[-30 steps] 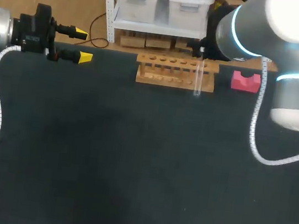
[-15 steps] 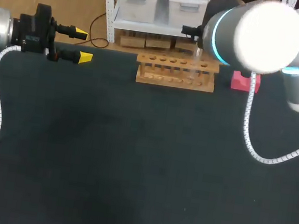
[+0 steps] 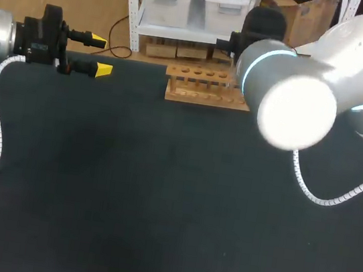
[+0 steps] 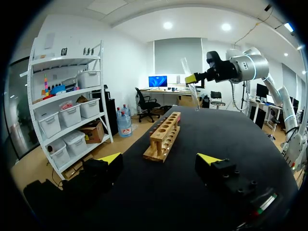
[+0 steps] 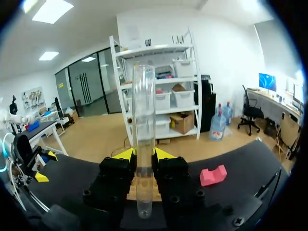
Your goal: Grasp the test tube, adjust it, and insert it.
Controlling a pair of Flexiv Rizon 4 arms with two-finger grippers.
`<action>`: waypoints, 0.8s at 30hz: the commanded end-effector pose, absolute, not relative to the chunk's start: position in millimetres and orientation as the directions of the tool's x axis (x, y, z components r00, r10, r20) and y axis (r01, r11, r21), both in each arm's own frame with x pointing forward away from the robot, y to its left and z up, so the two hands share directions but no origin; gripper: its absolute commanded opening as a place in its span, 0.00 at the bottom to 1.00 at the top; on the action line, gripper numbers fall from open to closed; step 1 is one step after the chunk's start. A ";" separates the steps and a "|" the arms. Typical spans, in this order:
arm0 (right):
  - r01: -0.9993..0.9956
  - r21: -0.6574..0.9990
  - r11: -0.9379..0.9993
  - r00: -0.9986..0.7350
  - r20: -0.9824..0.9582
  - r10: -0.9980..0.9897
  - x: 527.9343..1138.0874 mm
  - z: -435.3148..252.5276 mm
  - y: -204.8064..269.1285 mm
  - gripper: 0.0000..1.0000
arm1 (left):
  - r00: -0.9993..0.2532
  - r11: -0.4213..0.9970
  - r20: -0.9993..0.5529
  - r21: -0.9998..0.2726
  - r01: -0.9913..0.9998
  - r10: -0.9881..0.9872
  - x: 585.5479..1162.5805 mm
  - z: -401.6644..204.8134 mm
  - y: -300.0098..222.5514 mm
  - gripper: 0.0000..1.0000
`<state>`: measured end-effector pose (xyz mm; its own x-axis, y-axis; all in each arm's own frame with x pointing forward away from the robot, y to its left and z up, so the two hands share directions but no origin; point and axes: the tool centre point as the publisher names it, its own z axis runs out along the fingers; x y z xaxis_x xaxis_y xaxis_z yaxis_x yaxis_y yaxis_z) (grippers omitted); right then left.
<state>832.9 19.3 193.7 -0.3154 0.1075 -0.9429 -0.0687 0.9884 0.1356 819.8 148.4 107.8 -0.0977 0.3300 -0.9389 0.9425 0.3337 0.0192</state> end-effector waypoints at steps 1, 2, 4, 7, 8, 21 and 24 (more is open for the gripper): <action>-0.078 0.126 0.989 -0.095 -0.988 0.118 840.0 188.6 17.2 0.00 | -0.095 0.337 -0.940 0.023 0.941 0.328 818.3 106.9 148.3 1.00; -0.076 0.118 0.990 -0.084 -0.990 0.111 842.8 188.6 16.6 0.00 | -0.095 0.337 -0.940 0.023 0.941 0.328 818.3 106.9 148.3 1.00; -0.071 0.113 0.991 -0.068 -0.992 0.108 847.6 189.2 15.6 0.00 | -0.095 0.337 -0.940 0.023 0.941 0.328 818.3 106.9 148.3 1.00; -0.069 0.115 0.991 -0.050 -0.993 0.112 853.9 190.1 14.9 0.00 | -0.095 0.337 -0.940 0.023 0.941 0.328 818.3 106.9 148.3 1.00; -0.069 0.116 0.991 -0.047 -0.992 0.113 855.9 190.0 15.0 0.00 | -0.095 0.337 -0.940 0.023 0.941 0.328 818.3 106.9 148.3 1.00; -0.089 0.097 0.991 -0.063 -0.994 0.091 877.5 182.5 18.4 0.00 | -0.095 0.337 -0.940 0.023 0.941 0.328 818.3 106.9 148.3 1.00; -0.093 0.083 0.992 -0.062 -0.995 0.078 881.3 180.8 18.9 0.00 | -0.095 0.337 -0.940 0.023 0.941 0.328 818.3 106.9 148.3 1.00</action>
